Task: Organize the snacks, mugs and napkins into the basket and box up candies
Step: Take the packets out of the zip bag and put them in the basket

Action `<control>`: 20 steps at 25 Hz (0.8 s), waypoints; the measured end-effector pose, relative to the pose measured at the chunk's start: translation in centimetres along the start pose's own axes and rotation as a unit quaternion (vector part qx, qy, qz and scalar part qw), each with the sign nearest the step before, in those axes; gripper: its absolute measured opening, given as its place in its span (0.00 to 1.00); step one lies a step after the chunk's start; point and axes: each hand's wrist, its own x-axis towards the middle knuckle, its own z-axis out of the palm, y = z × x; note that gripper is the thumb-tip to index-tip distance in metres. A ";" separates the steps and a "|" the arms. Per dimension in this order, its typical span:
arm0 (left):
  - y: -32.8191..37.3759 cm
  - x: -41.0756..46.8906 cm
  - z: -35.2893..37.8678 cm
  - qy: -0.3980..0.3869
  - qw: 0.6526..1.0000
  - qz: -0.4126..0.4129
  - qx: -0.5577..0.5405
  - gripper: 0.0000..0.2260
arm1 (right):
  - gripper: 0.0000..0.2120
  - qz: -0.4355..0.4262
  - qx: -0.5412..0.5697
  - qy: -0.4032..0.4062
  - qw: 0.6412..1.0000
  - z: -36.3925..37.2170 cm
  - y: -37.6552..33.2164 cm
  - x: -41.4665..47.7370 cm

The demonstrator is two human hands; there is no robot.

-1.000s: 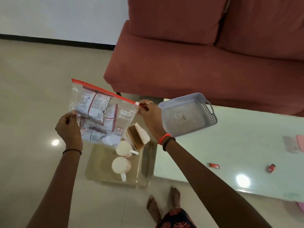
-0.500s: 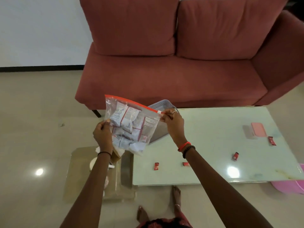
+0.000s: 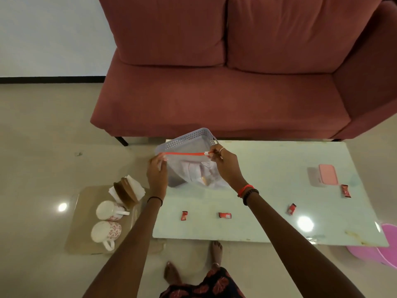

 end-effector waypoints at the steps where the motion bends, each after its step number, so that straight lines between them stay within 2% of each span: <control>1: 1.2 -0.4 1.0 -0.021 0.997 0.068 0.005 0.11 | 0.07 0.000 -0.021 -0.006 1.000 -0.3 0.7 -0.1; 4: 4.8 -1.8 4.4 -0.166 0.957 0.230 0.062 0.12 | 0.08 -0.041 -0.104 -0.006 0.994 -1.1 2.0 -0.7; 6: 6.2 -2.9 6.7 -0.213 0.921 0.282 0.162 0.13 | 0.09 -0.042 -0.116 0.002 0.992 -1.7 2.5 -0.6; 14: 8.8 -2.8 9.3 -0.183 0.868 0.329 0.323 0.11 | 0.09 -0.003 -0.077 0.007 0.997 -4.8 3.9 0.0; 20: 5.7 -1.6 6.7 -0.146 0.891 0.281 0.325 0.10 | 0.08 -0.012 -0.081 0.057 0.995 -6.5 4.2 2.1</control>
